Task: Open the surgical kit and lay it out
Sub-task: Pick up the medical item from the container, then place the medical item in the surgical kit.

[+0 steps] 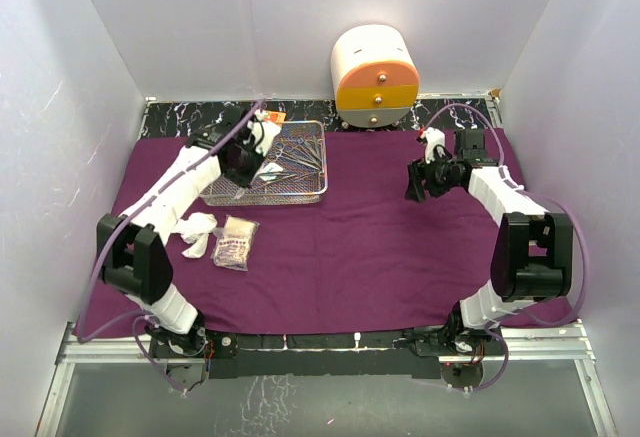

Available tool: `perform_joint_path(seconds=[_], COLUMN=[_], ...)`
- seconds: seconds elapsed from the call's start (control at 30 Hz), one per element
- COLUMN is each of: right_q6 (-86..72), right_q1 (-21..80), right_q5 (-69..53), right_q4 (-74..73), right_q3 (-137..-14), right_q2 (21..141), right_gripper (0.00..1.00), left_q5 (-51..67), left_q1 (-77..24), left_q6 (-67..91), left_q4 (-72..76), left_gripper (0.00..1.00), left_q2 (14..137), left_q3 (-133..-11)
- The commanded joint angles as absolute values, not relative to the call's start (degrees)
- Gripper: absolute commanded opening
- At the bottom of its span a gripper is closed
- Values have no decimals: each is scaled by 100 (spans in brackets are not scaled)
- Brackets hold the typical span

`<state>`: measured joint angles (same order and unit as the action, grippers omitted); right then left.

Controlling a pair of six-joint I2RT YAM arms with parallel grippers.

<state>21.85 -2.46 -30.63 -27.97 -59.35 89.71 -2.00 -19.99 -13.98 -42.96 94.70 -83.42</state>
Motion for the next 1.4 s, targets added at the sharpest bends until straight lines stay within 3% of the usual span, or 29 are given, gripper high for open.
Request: perform_joint_path(seconds=[0.0, 0.33, 0.87, 1.13, 1.37], right_q6=[2336, 2250, 2294, 2289, 2310], right_q1=[-334, -596, -621, -650, -650], right_q5=[-2830, -3187, -3173, -3174, -3186], right_q4=[-2505, -2415, -2412, -2401, -2412], right_q3=[-5850, -5766, -5731, -5722, -5716], right_q2=[8629, 8321, 8406, 8469, 8523], right_gripper=[65, 65, 65, 65, 65], left_q5=[16, 60, 152, 717, 944], left_q1=[-2405, -3228, -3449, -3459, -3454], left_q6=[-1659, -1319, -770, -682, -737], left_q4=[-4727, -4724, -4524, -4521, -4604], left_gripper=[0, 0, 0, 22, 31], left_q2=[8623, 8488, 9524, 9753, 9738], left_q3=[-7657, -6640, -6711, -6627, -6882])
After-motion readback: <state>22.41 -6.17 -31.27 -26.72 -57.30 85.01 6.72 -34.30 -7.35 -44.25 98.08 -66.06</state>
